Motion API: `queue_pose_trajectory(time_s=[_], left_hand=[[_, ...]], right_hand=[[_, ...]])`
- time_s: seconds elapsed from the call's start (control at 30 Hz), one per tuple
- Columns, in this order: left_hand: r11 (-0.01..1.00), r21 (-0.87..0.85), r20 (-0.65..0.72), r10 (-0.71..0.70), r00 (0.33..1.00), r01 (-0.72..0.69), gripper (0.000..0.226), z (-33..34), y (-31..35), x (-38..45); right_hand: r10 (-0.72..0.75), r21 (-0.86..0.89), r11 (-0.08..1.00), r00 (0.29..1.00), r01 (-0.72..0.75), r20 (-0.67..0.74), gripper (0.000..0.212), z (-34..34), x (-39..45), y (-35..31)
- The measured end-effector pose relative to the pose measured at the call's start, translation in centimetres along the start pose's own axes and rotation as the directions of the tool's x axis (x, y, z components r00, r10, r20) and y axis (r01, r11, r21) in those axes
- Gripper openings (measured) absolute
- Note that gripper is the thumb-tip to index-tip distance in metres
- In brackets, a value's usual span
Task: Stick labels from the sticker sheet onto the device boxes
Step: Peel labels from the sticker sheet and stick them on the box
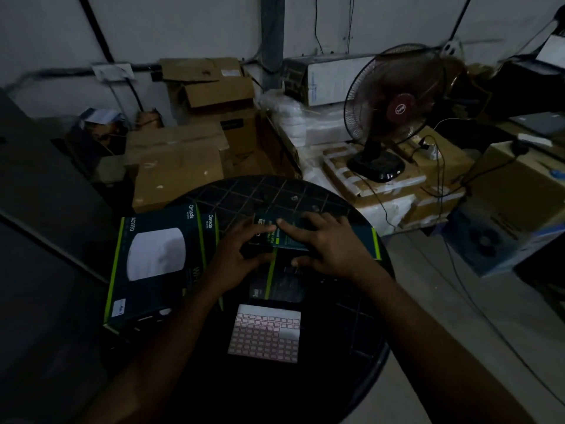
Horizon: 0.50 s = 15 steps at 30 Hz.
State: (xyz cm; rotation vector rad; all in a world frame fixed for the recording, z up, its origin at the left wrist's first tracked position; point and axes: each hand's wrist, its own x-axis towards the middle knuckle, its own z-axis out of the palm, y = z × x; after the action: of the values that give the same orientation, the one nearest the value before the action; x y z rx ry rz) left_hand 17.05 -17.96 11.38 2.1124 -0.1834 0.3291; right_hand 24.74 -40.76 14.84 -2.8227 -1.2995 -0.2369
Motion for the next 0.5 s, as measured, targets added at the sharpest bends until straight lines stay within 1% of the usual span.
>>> queue_pose_trajectory(time_s=[0.07,0.13,0.2,0.23,0.27,0.3,0.33,0.37,0.4,0.43,0.5], left_hand=[[0.999,0.019,-0.025,-0.042,0.999,0.043,0.053,0.3,-1.2,-0.8],[0.995,0.065,-0.039,-0.075,0.996,0.077,0.052,0.4,-2.0,-1.6],[0.988,0.111,-0.026,-0.107,0.994,0.109,0.053,0.4,-2.6,-2.3],[0.980,0.161,-0.028,-0.117,0.993,0.120,0.053,0.5,-2.8,-2.6],[0.960,0.257,-0.050,-0.101,0.994,0.110,0.054,0.5,-2.8,-2.7],[0.912,0.403,-0.076,-0.047,0.996,0.074,0.055,0.5,-2.7,-2.5],[0.831,0.557,-0.079,0.034,0.996,0.016,0.055,0.7,-2.4,-2.2],[0.745,0.666,-0.052,0.104,0.993,-0.043,0.057,1.0,-1.7,-1.8],[0.681,0.724,0.006,0.153,0.988,-0.109,0.060,1.5,-0.9,-1.4],[0.642,0.745,0.082,0.181,0.980,-0.181,0.067,2.3,-0.1,-1.2],[0.599,0.745,0.232,0.179,0.956,-0.293,0.081,4.1,0.9,-1.4]], right_hand=[[-0.036,-0.013,0.999,0.999,0.035,-0.004,0.074,1.5,0.1,-0.6],[-0.032,-0.013,0.999,0.999,0.031,-0.038,0.059,2.7,-0.5,-1.1],[0.012,-0.016,1.000,0.996,-0.013,-0.087,0.052,3.2,-1.8,-1.2],[0.052,-0.020,0.998,0.993,-0.055,-0.107,0.051,3.5,-2.7,-0.9],[0.103,-0.015,0.994,0.986,-0.105,-0.128,0.053,3.7,-3.6,-0.5],[0.156,-0.011,0.987,0.978,-0.159,-0.142,0.056,4.0,-4.6,-0.1],[0.204,-0.004,0.978,0.969,-0.207,-0.137,0.059,4.4,-5.4,0.1],[0.236,0.006,0.971,0.964,-0.237,-0.125,0.064,4.7,-6.0,0.2],[0.252,0.008,0.968,0.961,-0.252,-0.113,0.069,4.9,-6.3,0.1],[0.254,0.002,0.967,0.961,-0.256,-0.112,0.074,5.1,-6.5,-0.2],[0.273,-0.010,0.961,0.954,-0.276,-0.125,0.082,5.6,-6.5,-1.1]])
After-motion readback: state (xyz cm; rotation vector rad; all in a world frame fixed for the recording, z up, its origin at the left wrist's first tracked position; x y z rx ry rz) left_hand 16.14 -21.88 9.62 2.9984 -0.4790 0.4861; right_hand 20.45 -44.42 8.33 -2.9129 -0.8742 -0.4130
